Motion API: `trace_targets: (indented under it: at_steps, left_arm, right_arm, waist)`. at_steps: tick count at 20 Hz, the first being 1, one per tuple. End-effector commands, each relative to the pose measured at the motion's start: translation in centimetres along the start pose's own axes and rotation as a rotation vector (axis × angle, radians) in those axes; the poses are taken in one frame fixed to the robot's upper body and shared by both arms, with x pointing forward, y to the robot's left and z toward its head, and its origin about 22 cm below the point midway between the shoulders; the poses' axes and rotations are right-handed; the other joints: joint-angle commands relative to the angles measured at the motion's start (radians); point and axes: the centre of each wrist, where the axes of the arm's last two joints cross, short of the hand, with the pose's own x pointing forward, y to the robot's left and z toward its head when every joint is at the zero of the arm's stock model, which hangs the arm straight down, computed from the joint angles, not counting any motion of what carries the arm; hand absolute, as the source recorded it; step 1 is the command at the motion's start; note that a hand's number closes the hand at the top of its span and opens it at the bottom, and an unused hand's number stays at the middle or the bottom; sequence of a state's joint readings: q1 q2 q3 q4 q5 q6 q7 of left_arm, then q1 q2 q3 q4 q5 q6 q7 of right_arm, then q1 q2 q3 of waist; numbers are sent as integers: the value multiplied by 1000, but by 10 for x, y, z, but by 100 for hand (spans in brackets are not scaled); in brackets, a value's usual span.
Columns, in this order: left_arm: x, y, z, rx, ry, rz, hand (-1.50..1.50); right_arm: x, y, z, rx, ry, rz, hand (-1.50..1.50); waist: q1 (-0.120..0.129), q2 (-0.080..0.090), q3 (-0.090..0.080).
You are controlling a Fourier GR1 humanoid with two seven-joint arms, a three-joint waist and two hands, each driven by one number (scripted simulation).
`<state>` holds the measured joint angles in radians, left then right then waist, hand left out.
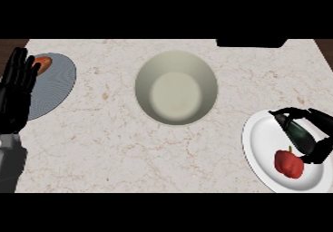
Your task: Pick the eggplant from the plate and place it in the bowl
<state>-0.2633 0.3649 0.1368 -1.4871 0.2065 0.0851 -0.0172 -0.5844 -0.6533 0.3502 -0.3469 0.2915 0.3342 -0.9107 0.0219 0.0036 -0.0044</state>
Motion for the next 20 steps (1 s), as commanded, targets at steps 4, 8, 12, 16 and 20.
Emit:
trace_targets:
  at_steps: [4, 8, 12, 16, 20]
  left_arm:
    - [-4, 9, 4, 14, 4, -15, 0]
    - [10, -20, -11, -73, -59, 37, 0]
    - [12, -33, -14, -129, -72, 48, 0]
    - [13, -37, -14, -144, -72, 58, 0]
    - [15, -42, -19, -137, -72, 52, 0]
  right_arm:
    - [-10, 5, 12, 3, -133, -86, 150]
    - [75, -94, -37, 44, -67, 450, 150]
    - [113, -133, -40, 48, -57, 732, 150]
    - [138, -160, -41, -21, -90, 799, 150]
    - [153, -178, -37, -128, -147, 822, 150]
  waist:
    - [-6, 1, 6]
    - [106, 34, 9]
    - [159, 63, 10]
    - [168, 64, 12]
    - [147, 66, 13]
